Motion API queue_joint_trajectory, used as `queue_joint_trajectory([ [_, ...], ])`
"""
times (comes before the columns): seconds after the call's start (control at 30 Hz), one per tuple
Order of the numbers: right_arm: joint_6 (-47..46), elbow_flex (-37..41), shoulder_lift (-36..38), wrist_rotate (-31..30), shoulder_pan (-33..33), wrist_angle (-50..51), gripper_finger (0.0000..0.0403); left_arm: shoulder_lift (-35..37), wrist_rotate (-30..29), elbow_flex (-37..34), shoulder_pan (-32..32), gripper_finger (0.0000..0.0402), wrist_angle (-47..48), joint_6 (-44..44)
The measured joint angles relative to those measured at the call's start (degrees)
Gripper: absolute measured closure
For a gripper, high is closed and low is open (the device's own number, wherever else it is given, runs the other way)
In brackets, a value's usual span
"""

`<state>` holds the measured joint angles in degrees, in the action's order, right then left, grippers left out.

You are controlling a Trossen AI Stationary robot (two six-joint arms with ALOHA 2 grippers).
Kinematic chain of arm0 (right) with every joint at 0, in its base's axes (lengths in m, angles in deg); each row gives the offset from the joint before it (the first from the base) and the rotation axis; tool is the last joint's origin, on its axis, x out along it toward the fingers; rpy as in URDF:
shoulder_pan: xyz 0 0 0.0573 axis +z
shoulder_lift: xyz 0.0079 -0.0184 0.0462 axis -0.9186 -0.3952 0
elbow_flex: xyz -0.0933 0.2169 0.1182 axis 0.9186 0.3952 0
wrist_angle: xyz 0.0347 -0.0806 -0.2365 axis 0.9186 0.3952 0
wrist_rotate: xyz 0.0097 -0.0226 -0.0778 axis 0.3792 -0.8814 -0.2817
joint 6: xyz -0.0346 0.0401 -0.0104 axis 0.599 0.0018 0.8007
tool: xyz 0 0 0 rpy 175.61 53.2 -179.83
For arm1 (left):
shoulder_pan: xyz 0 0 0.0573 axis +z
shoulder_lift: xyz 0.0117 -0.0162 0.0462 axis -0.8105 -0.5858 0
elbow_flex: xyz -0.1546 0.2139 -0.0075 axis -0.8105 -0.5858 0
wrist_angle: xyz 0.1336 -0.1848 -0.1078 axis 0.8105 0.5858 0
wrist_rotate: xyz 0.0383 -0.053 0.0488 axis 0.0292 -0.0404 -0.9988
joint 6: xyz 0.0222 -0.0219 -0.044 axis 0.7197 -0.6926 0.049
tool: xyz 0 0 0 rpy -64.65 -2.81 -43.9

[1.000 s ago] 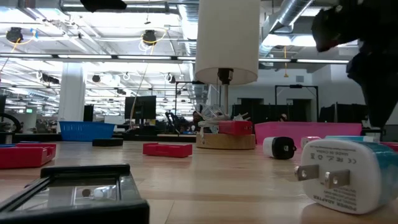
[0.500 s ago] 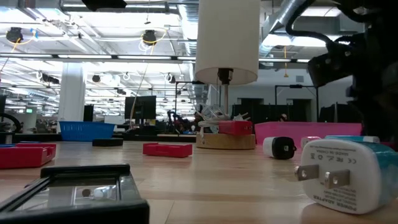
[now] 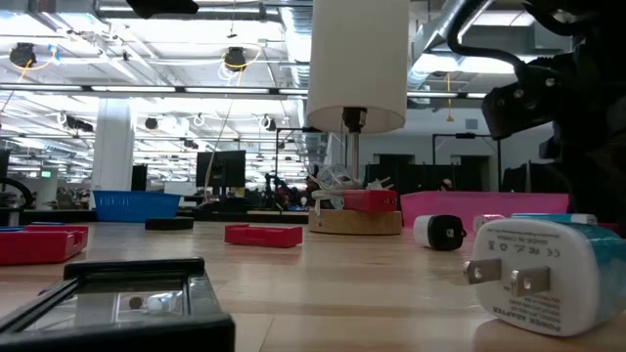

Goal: Pick & Place Office items
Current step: Put the bottom red charger adapter into the pink bin

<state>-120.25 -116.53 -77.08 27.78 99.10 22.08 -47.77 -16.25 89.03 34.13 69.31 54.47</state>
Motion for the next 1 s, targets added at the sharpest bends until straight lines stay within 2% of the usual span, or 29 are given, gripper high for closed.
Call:
queue_joint_trajectory([
  [0.2,0.3,0.0,-0.1,1.5,0.0,-1.2,0.0148,0.0,0.0,0.0,0.0,0.0050,-0.1,-1.5],
  [0.33,-1.7,0.1,0.5,2.5,0.1,-1.5,0.0199,0.0,-0.7,0.0,0.0,0.0050,-0.9,-1.7],
  [0.53,-9.2,0.1,5.6,2.3,0.3,-1.5,0.0204,0.0,-1.7,0.0,0.0,0.0050,-0.9,-1.8],
  [0.7,-20.1,0.1,12.7,-1.9,0.7,0.8,0.0204,0.0,-2.4,0.0,0.0,0.0050,-0.9,-1.8],
  [1.0,-41.1,0.1,26.0,-16.0,-0.1,14.4,0.0200,0.0,-4.0,0.0,0.2,0.0050,-0.9,-2.1],
])
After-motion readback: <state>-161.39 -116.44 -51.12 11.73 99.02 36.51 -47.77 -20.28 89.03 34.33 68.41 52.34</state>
